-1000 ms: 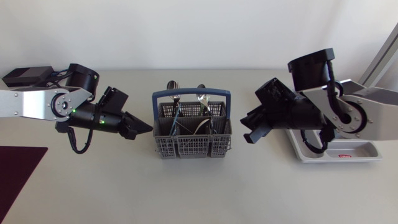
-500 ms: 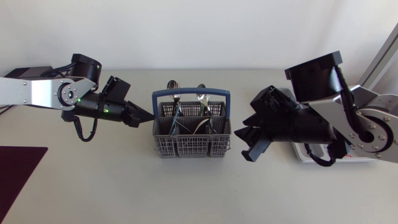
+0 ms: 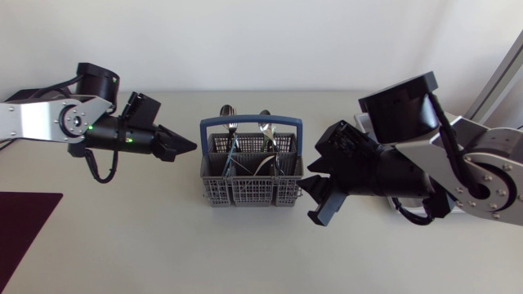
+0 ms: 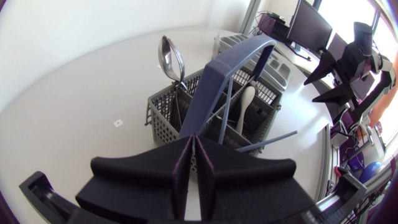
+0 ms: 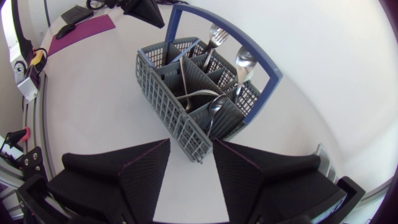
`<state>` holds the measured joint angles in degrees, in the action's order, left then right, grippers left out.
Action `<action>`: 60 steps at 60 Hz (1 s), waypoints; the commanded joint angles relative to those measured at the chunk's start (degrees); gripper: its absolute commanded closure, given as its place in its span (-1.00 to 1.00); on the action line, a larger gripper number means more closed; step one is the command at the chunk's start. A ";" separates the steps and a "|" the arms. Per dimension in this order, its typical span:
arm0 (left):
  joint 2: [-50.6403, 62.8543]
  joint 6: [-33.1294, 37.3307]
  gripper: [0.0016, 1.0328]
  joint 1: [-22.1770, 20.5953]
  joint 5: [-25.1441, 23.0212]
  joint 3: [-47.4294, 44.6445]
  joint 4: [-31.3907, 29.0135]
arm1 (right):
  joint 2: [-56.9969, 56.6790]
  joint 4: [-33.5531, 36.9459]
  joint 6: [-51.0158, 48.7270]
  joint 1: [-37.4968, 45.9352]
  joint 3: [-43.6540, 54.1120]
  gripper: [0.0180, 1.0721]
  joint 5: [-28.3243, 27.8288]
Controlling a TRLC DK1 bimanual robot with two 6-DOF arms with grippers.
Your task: Sort the cutlery from the basket into the organizer compartments.
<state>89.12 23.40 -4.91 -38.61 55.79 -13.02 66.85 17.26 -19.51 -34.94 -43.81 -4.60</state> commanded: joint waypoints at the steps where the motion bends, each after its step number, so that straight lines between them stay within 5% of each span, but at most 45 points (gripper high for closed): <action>1: -6.07 0.16 0.74 1.65 -0.41 -3.06 -0.70 | -0.23 0.85 0.79 -1.80 -1.45 0.00 0.38; 33: -33.05 1.65 0.81 -1.77 1.26 -21.95 1.15 | 10.93 -7.76 0.08 -10.33 -6.20 0.00 -0.15; 60: -38.32 7.45 0.81 -2.92 2.84 -31.80 6.95 | 22.45 -16.99 -4.75 -13.05 -10.68 0.00 1.00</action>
<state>51.51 29.04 -7.57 -35.92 25.74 -7.31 87.09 1.37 -22.79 -47.22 -52.16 -4.32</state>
